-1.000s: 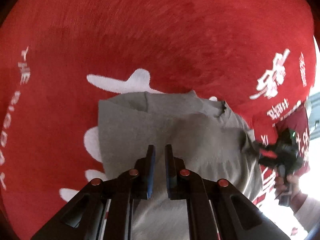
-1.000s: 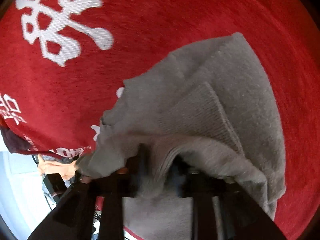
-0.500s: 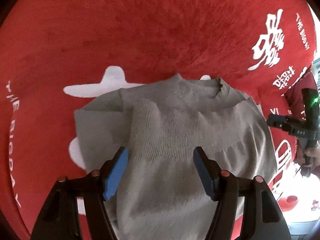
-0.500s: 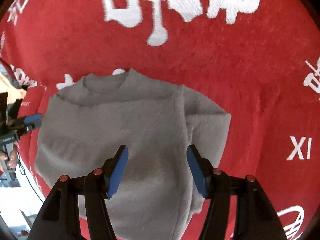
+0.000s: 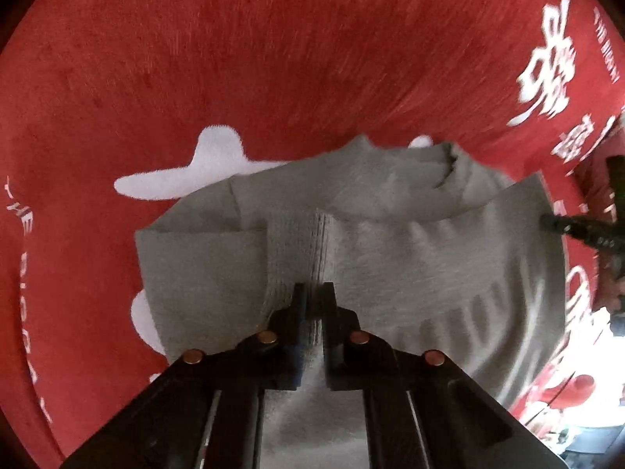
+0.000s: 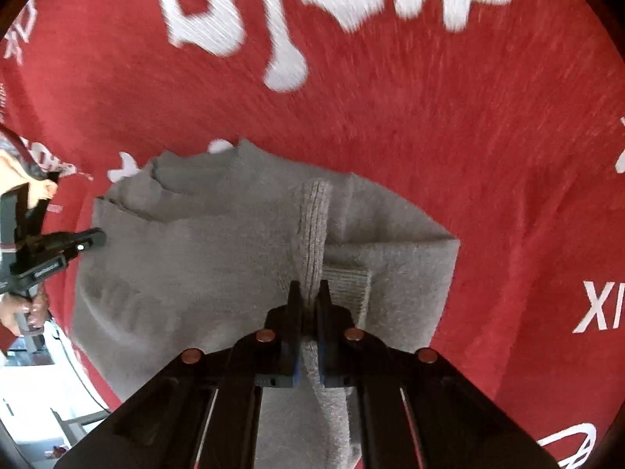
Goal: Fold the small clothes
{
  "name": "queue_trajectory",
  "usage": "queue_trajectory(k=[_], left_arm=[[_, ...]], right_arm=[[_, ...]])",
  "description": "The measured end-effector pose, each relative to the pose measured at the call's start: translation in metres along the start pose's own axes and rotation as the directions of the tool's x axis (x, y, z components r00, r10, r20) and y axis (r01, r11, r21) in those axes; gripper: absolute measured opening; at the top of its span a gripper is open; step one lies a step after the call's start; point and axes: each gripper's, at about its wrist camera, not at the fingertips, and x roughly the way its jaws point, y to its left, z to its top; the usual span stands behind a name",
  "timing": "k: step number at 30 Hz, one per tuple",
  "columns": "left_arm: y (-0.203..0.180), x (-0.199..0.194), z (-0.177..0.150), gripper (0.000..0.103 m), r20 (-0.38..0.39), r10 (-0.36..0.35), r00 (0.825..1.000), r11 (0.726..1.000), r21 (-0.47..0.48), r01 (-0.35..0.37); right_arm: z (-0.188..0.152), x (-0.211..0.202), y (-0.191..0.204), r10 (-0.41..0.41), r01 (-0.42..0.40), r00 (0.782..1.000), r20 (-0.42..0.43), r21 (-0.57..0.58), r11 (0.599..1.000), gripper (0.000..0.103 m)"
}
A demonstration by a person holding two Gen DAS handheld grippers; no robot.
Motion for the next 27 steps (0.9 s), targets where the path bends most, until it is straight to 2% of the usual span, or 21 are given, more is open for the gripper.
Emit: queue_trajectory(k=[3, 4, 7, 10, 12, 16, 19, 21, 27], left_arm=[[-0.003, -0.015, 0.001, 0.007, 0.04, -0.03, 0.999, 0.999, -0.014, 0.03], [-0.003, -0.022, 0.004, 0.003, 0.066, -0.042, 0.997, 0.999, -0.023, 0.044], [-0.002, -0.032, 0.014, 0.001, 0.114, -0.04, 0.993, 0.998, -0.036, 0.045], [0.007, -0.029, 0.027, 0.001, 0.119, -0.031, 0.992, 0.997, -0.062, 0.039], [0.009, -0.026, 0.032, 0.001, 0.103, -0.022, 0.994, 0.998, -0.057, 0.028], [0.018, -0.016, 0.03, 0.001, 0.022, -0.052, 0.998, 0.995, -0.079, 0.054], [0.022, -0.001, 0.02, 0.001, -0.065, -0.012, 0.998, 0.997, -0.074, 0.007], [0.025, 0.003, 0.016, 0.001, -0.068, 0.0, 0.998, 0.997, -0.08, -0.006], [0.034, 0.005, 0.015, 0.001, -0.08, -0.042, 0.996, 0.994, -0.1, 0.033]], right_arm=[[0.002, -0.009, 0.006, 0.004, -0.004, 1.0, 0.028, 0.007, 1.0, 0.006], [0.004, -0.014, 0.009, 0.001, -0.001, 0.999, 0.044, 0.009, 1.0, 0.006], [0.016, -0.024, 0.014, -0.002, 0.002, 0.997, 0.081, 0.007, 1.0, 0.006], [0.029, -0.021, 0.016, -0.018, 0.017, 0.996, 0.083, 0.011, 1.0, 0.006], [0.035, -0.016, 0.016, -0.006, 0.005, 0.998, 0.068, 0.015, 1.0, 0.006], [0.033, 0.001, 0.013, 0.081, -0.081, 0.997, 0.006, 0.022, 0.996, 0.006], [0.028, 0.013, 0.011, 0.079, -0.078, 0.997, -0.016, 0.043, 0.996, 0.008], [0.025, 0.016, 0.007, 0.082, -0.08, 0.997, -0.017, 0.072, 0.994, 0.009], [0.023, 0.026, 0.006, 0.081, -0.078, 0.996, -0.044, 0.064, 0.995, 0.009]])
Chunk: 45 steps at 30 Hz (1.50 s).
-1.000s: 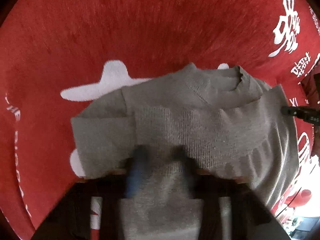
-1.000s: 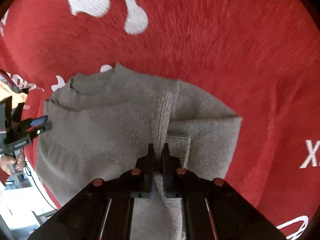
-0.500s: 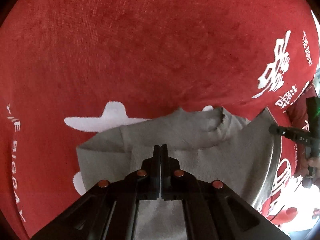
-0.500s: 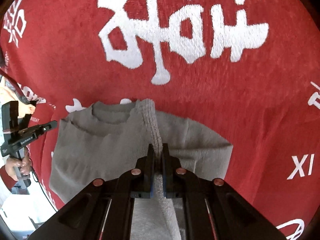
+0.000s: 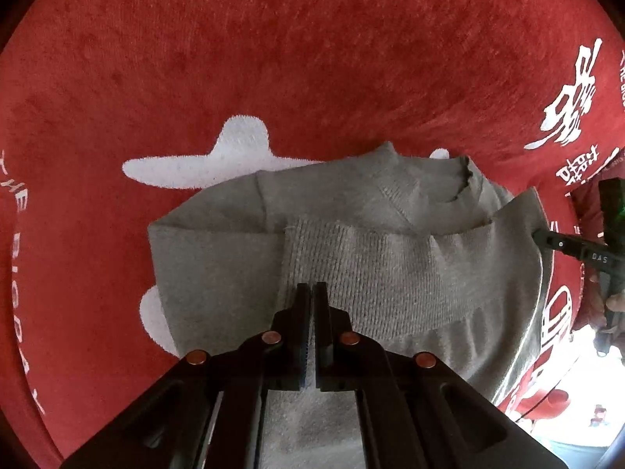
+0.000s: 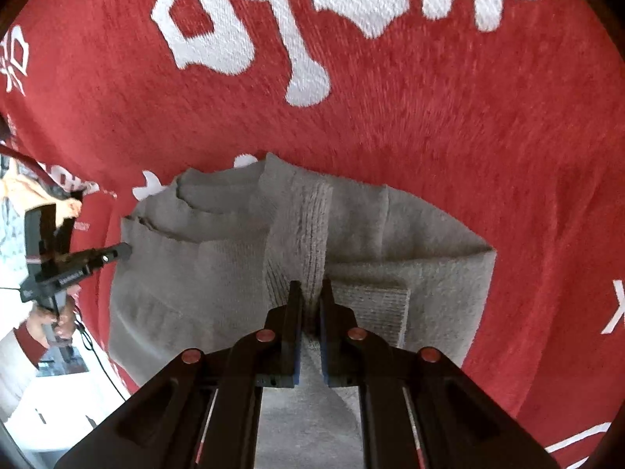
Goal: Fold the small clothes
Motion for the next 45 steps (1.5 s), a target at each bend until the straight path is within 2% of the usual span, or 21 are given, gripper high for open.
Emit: queue_trajectory(k=[9, 10, 11, 12, 14, 18, 21, 25, 27, 31, 33, 35, 38, 40, 45], left_arm=[[-0.001, -0.006, 0.0, 0.002, -0.013, 0.034, 0.999, 0.999, -0.008, -0.034], [-0.001, -0.007, 0.0, 0.006, -0.017, 0.037, 0.999, 0.999, -0.013, -0.037], [0.001, -0.01, 0.0, 0.045, -0.02, 0.037, 0.999, 0.999, -0.018, -0.037], [0.001, -0.011, -0.002, 0.103, -0.02, 0.048, 0.999, 0.999, -0.022, -0.048], [-0.001, -0.013, -0.004, 0.101, 0.003, 0.083, 0.997, 0.997, -0.007, -0.083], [-0.002, -0.011, -0.008, 0.101, 0.027, 0.09, 0.996, 0.996, -0.004, -0.09], [-0.004, 0.0, -0.008, 0.101, 0.016, 0.051, 0.999, 0.999, -0.006, -0.051], [-0.01, 0.022, -0.007, 0.099, -0.011, 0.038, 0.999, 0.999, 0.033, -0.037], [-0.014, 0.036, -0.007, 0.081, -0.038, 0.036, 0.999, 0.998, 0.05, -0.034], [-0.019, 0.053, -0.007, 0.062, -0.058, 0.024, 0.998, 0.998, 0.063, -0.02], [-0.02, 0.057, -0.009, 0.028, -0.061, 0.012, 0.998, 0.998, 0.064, -0.009], [-0.02, 0.06, -0.007, 0.014, -0.069, -0.018, 0.997, 0.998, 0.052, 0.022], [-0.031, 0.063, -0.011, 0.009, -0.047, -0.005, 0.999, 0.997, 0.071, 0.009], [-0.036, 0.059, -0.011, 0.009, -0.021, -0.004, 1.0, 0.997, 0.075, 0.006], [-0.044, 0.026, -0.015, 0.009, 0.097, -0.038, 0.995, 0.996, 0.079, 0.03]], right_arm=[[-0.004, 0.005, -0.005, -0.004, 0.004, 1.0, -0.006, 0.011, 1.0, 0.01], [-0.003, 0.005, -0.004, -0.005, 0.005, 1.0, -0.006, 0.011, 1.0, 0.011], [-0.003, 0.006, -0.005, -0.006, 0.006, 1.0, -0.006, 0.01, 1.0, 0.013], [-0.003, 0.006, -0.004, -0.008, 0.008, 1.0, -0.007, 0.008, 1.0, 0.014], [-0.003, 0.007, -0.005, -0.009, 0.009, 1.0, -0.008, 0.008, 1.0, 0.019], [-0.004, 0.008, -0.004, -0.005, 0.005, 1.0, -0.005, 0.006, 1.0, 0.02], [-0.004, 0.008, -0.005, 0.001, -0.001, 1.0, -0.005, 0.008, 1.0, 0.02], [-0.004, 0.008, -0.005, 0.006, -0.006, 1.0, -0.006, 0.011, 1.0, 0.02], [-0.004, 0.008, -0.005, 0.008, -0.008, 1.0, -0.006, 0.008, 1.0, 0.02], [-0.004, 0.009, -0.006, 0.011, -0.011, 1.0, -0.009, 0.008, 1.0, 0.02], [-0.004, 0.01, -0.006, 0.011, -0.01, 1.0, -0.01, 0.013, 1.0, 0.02], [-0.004, 0.012, -0.007, 0.008, -0.008, 1.0, -0.015, 0.019, 1.0, 0.02], [-0.002, 0.017, -0.006, -0.015, 0.016, 0.999, -0.03, 0.023, 1.0, 0.018], [-0.002, 0.014, -0.002, -0.033, 0.033, 0.999, -0.02, 0.013, 0.999, 0.006], [0.0, -0.023, 0.005, -0.042, 0.043, 0.995, 0.085, -0.007, 0.999, 0.006]])
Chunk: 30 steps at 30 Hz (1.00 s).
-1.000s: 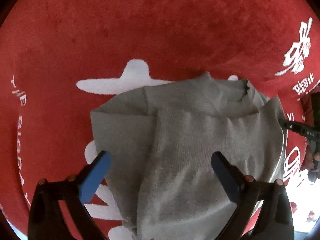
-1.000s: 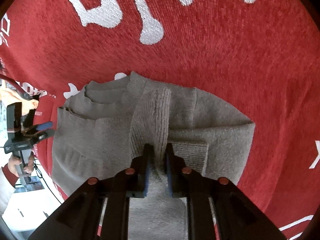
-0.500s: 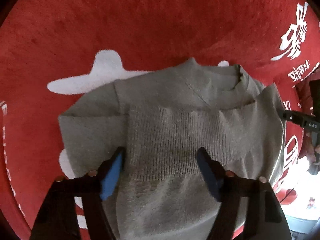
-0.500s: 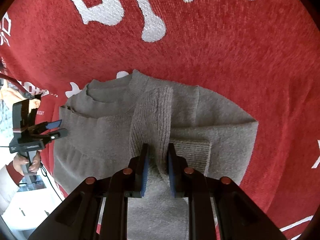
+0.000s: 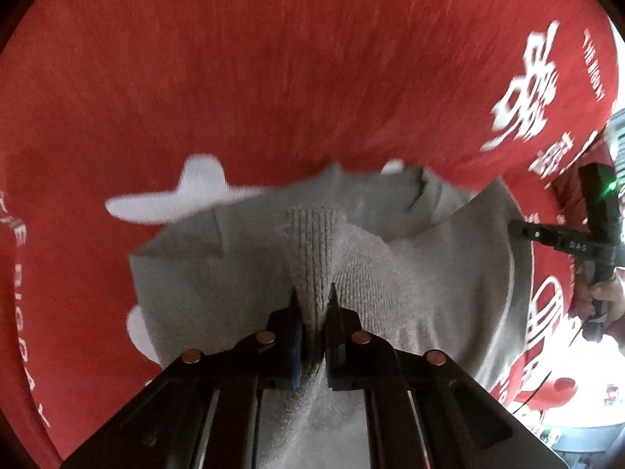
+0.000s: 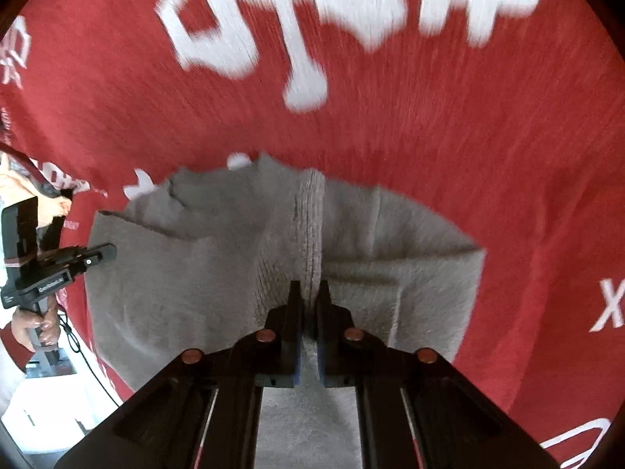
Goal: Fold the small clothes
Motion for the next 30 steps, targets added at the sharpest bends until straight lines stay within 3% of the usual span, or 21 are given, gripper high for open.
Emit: queue_trajectory(k=[5, 10, 13, 14, 15, 17, 19, 23, 26, 30], left_arm=[[0.012, 0.016, 0.012, 0.009, 0.027, 0.047, 0.999, 0.998, -0.052, -0.045], [0.024, 0.051, 0.0, 0.01, -0.034, 0.15, 0.988, 0.982, -0.107, -0.153], [0.028, 0.048, -0.005, 0.014, -0.024, 0.157, 0.987, 0.974, -0.161, -0.159], [0.029, 0.045, -0.007, 0.034, -0.023, 0.18, 0.983, 0.969, -0.166, -0.181], [0.026, 0.04, -0.009, 0.062, -0.013, 0.224, 0.974, 0.961, -0.166, -0.223], [0.023, 0.022, -0.012, 0.082, 0.026, 0.28, 0.96, 0.946, -0.176, -0.271], [0.027, 0.01, -0.016, 0.082, 0.028, 0.272, 0.962, 0.945, -0.197, -0.261], [0.022, -0.01, -0.041, 0.082, 0.003, 0.297, 0.955, 0.939, -0.185, -0.291], [0.02, -0.022, -0.063, 0.082, -0.026, 0.3, 0.953, 0.937, -0.177, -0.3], [0.023, -0.034, -0.099, 0.082, -0.064, 0.246, 0.967, 0.943, -0.216, -0.254]], right_arm=[[0.014, 0.004, -0.015, -0.036, 0.036, 0.999, 0.002, 0.03, 0.999, 0.006], [0.015, 0.051, -0.036, -0.105, 0.111, 0.991, -0.082, 0.068, 0.992, 0.006], [0.016, 0.052, -0.045, -0.086, 0.091, 0.995, -0.044, 0.128, 0.988, 0.007], [0.017, 0.051, -0.046, -0.085, 0.091, 0.995, -0.048, 0.137, 0.986, 0.011], [0.017, 0.048, -0.045, -0.097, 0.102, 0.994, -0.048, 0.13, 0.986, 0.016], [0.016, 0.041, -0.046, -0.126, 0.13, 0.991, -0.048, 0.114, 0.985, 0.027], [0.013, 0.029, -0.043, -0.149, 0.153, 0.988, -0.038, 0.103, 0.983, 0.031], [-0.002, -0.001, -0.037, -0.141, 0.141, 0.99, -0.013, 0.104, 0.985, 0.051], [-0.025, -0.023, -0.026, -0.108, 0.108, 0.994, -0.002, 0.109, 0.988, 0.051], [-0.066, -0.037, -0.017, -0.015, 0.019, 1.0, -0.027, 0.163, 0.986, 0.051]])
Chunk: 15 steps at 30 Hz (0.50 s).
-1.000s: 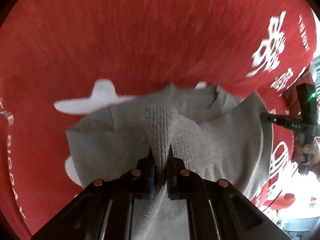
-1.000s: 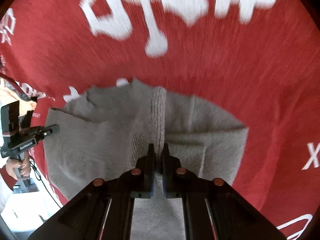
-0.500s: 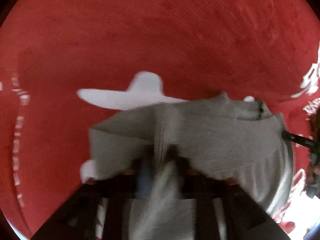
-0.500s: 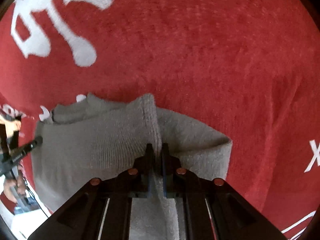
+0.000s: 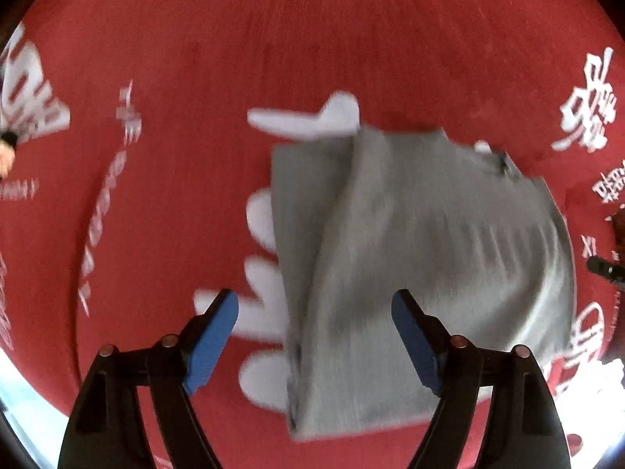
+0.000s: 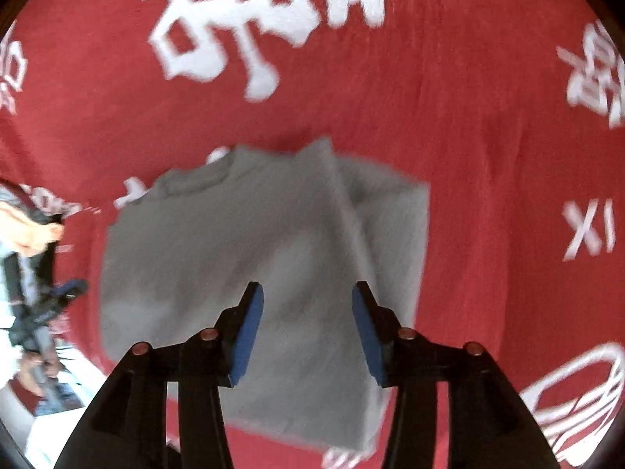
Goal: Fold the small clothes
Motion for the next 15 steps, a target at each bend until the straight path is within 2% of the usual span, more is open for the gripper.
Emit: queue_trajectory(k=[2, 7, 10, 12, 15], left_arm=[[0.021, -0.006, -0.015, 0.082, -0.031, -0.004, 1.0, 1.0, -0.021, 0.004], [0.032, 0.005, -0.048, 0.082, -0.081, -0.053, 0.995, 0.996, -0.079, 0.046], [0.038, 0.014, -0.058, 0.082, -0.09, -0.089, 0.992, 0.99, -0.119, 0.078], [0.042, 0.022, -0.062, 0.082, -0.095, -0.126, 0.987, 0.982, -0.155, 0.111], [0.038, 0.029, -0.065, 0.078, -0.099, -0.099, 0.99, 0.987, -0.14, 0.084]], right_arm=[[-0.02, -0.002, -0.004, 0.024, -0.023, 1.0, -0.02, 0.035, 0.999, 0.051], [-0.083, 0.001, -0.024, 0.043, -0.033, 0.998, -0.043, 0.211, 0.977, 0.051], [-0.112, 0.01, -0.051, 0.054, -0.031, 0.997, -0.055, 0.347, 0.937, 0.051], [-0.124, 0.02, -0.067, 0.1, -0.07, 0.994, -0.046, 0.438, 0.896, 0.051], [-0.127, 0.039, -0.078, 0.181, -0.15, 0.984, -0.004, 0.538, 0.83, 0.049]])
